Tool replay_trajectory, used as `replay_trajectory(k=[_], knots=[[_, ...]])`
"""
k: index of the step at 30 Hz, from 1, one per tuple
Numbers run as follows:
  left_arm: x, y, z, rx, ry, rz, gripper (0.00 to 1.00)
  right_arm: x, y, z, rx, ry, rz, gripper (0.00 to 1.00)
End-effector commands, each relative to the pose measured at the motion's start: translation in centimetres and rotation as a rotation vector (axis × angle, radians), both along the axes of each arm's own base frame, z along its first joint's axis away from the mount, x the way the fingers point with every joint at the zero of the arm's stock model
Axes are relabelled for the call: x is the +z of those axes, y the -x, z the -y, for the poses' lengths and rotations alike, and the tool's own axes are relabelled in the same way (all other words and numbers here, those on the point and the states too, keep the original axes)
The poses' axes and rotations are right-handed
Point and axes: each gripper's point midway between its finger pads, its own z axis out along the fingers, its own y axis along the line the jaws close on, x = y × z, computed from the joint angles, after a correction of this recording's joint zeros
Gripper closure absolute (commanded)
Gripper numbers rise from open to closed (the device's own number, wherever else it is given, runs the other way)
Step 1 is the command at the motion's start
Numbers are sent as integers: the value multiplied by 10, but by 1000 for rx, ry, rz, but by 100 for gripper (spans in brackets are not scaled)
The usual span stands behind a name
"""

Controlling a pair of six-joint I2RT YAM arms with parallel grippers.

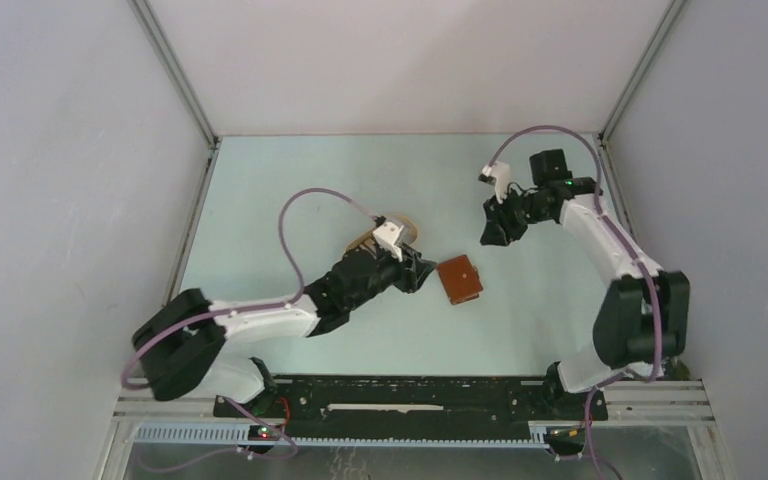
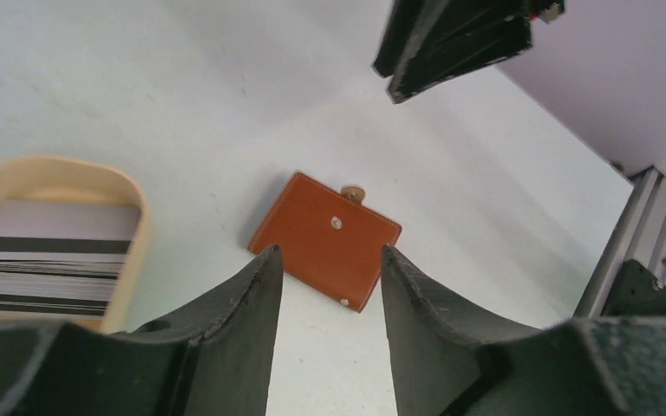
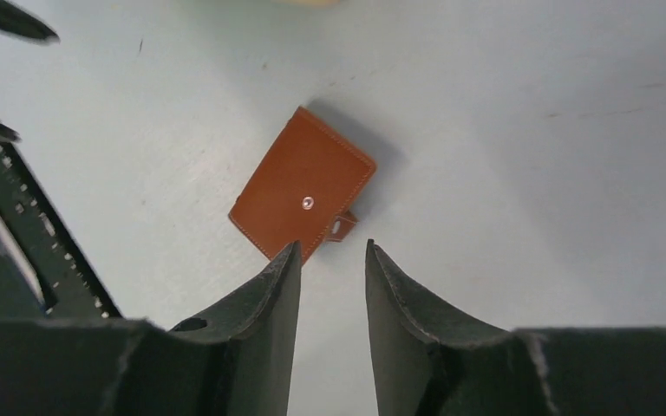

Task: Put the credit cards into the card holder
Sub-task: Close the card holder at the center of the board.

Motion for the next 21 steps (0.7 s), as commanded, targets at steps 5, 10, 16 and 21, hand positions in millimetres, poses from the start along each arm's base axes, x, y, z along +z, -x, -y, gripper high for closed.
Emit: replay_trajectory(k=[5, 10, 16, 21], knots=[[73, -9, -56, 161, 79, 260, 10, 128, -10, 28, -185, 11, 444, 1], [74, -15, -49, 125, 169, 195, 0, 100, 14, 10, -71, -80, 289, 5], [35, -9, 10, -119, 201, 20, 18, 36, 24, -5, -35, -93, 125, 3], [-7, -15, 24, -116, 147, -60, 27, -2, 15, 1, -90, 13, 41, 6]])
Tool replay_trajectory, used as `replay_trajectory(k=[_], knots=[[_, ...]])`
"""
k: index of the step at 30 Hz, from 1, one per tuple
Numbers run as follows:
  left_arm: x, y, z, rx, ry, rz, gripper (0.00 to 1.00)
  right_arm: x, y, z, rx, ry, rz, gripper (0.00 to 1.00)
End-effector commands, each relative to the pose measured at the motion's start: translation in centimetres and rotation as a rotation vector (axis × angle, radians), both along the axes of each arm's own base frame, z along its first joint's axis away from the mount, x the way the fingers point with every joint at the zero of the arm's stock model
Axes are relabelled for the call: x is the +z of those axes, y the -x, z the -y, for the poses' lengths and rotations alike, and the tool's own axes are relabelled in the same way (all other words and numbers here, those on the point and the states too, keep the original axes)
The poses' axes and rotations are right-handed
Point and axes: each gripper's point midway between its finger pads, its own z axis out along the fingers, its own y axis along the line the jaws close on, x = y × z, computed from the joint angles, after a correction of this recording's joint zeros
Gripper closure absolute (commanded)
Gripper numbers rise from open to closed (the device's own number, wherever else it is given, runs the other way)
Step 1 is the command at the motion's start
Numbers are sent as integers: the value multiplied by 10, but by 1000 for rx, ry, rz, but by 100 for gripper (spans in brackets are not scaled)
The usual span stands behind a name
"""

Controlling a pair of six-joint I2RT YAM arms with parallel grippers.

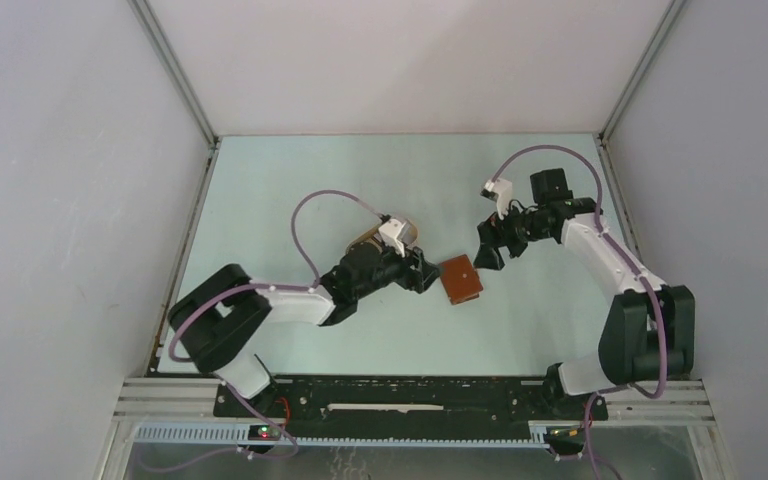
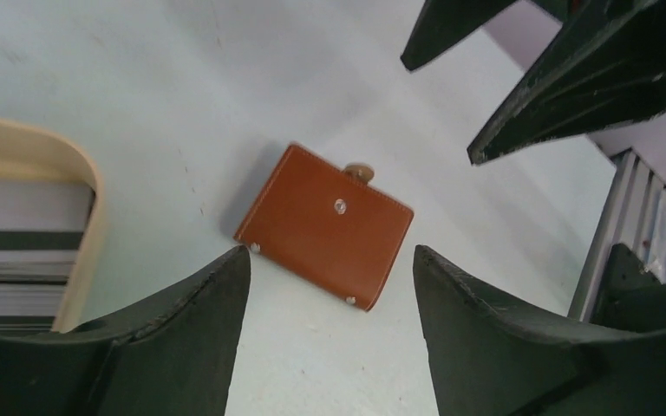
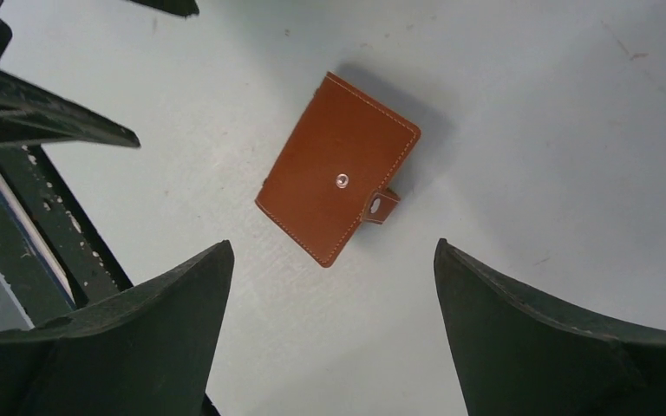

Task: Put the credit cards into the card holder
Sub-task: Close the card holder at the center of the board.

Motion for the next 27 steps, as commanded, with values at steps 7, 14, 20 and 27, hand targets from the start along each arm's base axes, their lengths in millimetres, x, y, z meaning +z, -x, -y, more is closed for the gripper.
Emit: replay_trajectory(k=[7, 14, 20, 27], knots=[[-26, -11, 29, 9, -50, -106, 37, -44, -14, -4, -49, 130, -158, 33], [-42, -19, 36, 83, -192, -93, 42, -61, -21, -7, -97, 157, -203, 48], [-53, -19, 50, 50, -193, -131, 53, -65, -23, -10, -109, 160, -230, 61], [-56, -19, 56, 35, -197, -137, 55, -68, -22, -14, -103, 167, -245, 63]])
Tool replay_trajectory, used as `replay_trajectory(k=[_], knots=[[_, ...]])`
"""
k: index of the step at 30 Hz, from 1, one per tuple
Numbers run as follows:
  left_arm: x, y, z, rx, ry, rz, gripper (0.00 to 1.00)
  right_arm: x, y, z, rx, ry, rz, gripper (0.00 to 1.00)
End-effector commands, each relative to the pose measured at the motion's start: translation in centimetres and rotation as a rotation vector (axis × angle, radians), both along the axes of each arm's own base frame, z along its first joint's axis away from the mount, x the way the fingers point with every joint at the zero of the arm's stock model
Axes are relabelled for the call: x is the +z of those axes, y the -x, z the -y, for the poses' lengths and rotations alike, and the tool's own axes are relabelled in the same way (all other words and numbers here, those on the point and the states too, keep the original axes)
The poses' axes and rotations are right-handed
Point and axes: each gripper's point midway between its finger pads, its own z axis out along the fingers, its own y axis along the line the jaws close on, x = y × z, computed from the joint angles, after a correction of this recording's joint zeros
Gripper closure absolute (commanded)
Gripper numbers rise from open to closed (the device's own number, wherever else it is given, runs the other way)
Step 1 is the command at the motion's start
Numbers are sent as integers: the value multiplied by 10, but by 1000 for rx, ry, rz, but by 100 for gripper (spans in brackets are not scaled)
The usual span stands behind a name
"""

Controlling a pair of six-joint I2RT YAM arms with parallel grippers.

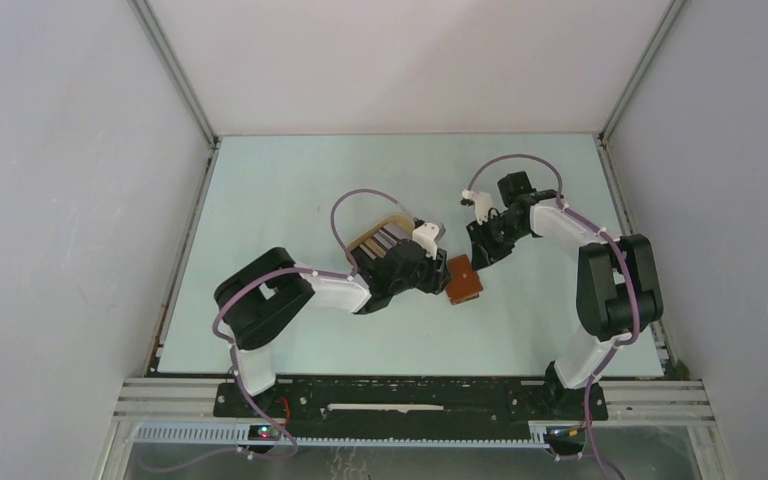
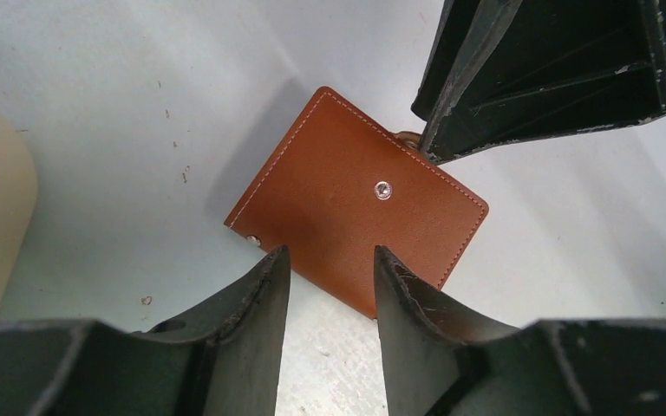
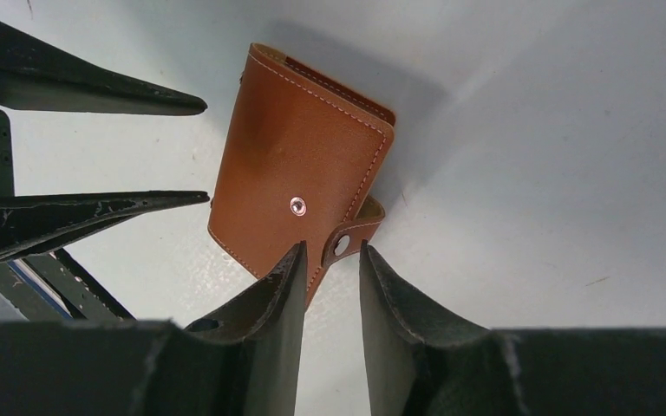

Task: Put the credit cards into the card holder
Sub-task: Close the card holder at the center of the board.

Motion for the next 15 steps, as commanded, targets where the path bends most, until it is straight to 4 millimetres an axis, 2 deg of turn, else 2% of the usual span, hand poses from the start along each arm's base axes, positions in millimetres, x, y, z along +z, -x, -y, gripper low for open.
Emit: replay_trajectory(k=[1, 6, 15], knots=[[22, -11, 16, -9, 42, 40, 55, 9, -12, -5, -11, -1, 28, 63], [18, -10, 20, -20, 31, 34, 55, 5, -12, -3, -15, 16, 16, 68], [15, -7, 26, -42, 16, 31, 54, 6, -9, -6, -6, 10, 2, 96]])
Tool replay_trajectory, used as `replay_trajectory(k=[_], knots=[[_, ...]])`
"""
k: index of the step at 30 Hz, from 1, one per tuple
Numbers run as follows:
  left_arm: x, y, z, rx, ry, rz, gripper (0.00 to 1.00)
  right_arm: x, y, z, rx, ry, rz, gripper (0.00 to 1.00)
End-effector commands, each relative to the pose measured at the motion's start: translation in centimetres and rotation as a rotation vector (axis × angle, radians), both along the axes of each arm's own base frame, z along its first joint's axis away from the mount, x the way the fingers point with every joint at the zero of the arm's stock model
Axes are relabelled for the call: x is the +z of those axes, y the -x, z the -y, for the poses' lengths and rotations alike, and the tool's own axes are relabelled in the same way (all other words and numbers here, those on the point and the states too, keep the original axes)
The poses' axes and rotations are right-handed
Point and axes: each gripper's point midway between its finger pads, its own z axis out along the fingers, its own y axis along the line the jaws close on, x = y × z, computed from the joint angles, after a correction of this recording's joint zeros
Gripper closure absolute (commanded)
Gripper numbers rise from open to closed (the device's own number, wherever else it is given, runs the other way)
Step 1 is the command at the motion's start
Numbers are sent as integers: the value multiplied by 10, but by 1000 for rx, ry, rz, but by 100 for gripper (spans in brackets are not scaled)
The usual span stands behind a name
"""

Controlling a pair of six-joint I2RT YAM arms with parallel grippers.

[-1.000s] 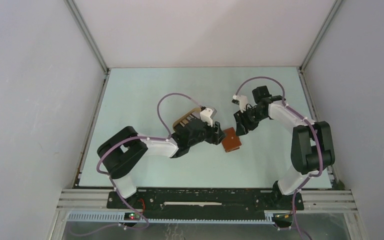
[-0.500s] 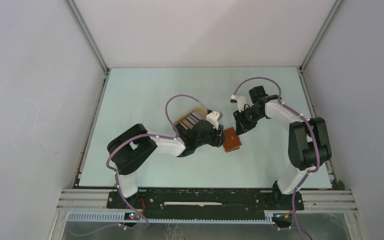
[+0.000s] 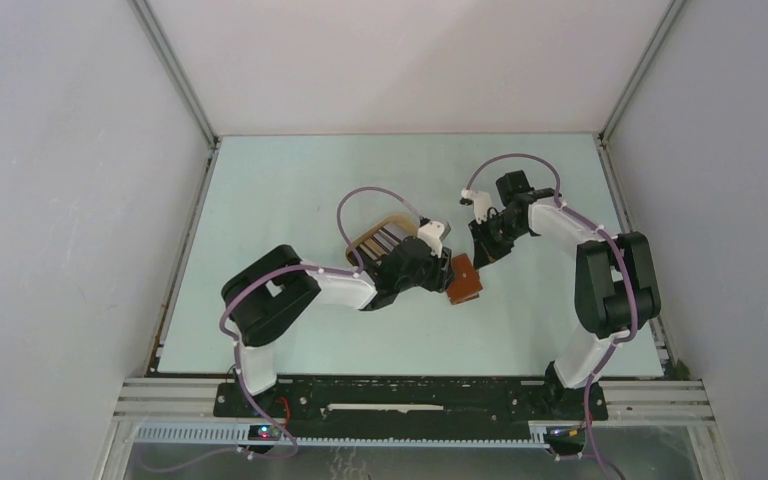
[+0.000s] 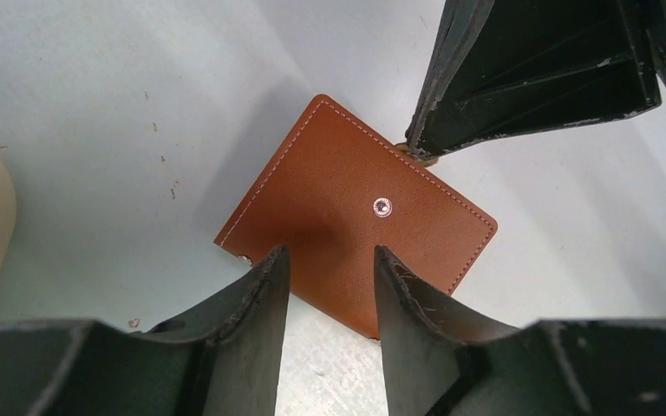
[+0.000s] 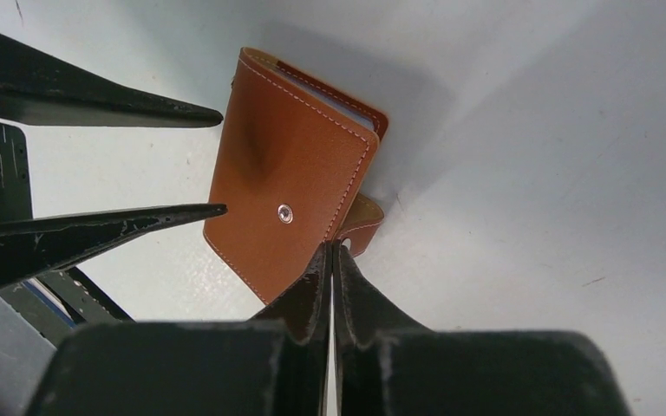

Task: Put the credit cards into the card holder
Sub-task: Close the card holder at the center of the board.

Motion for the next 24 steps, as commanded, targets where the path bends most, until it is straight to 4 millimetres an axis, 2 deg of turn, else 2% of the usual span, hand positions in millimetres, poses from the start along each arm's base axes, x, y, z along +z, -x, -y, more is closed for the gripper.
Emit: replay_trajectory(k=[1, 10, 17, 24], knots=[[18, -3, 17, -44, 33, 43, 54, 9, -7, -6, 6, -9, 14, 99], [28, 7, 32, -136, 49, 96, 53, 17, -11, -6, -17, -23, 36, 100], [34, 7, 34, -218, 42, 230, 49, 20, -14, -4, -43, -71, 22, 100], [30, 7, 37, -259, 62, 310, 46, 24, -11, -10, -35, -132, -8, 100]])
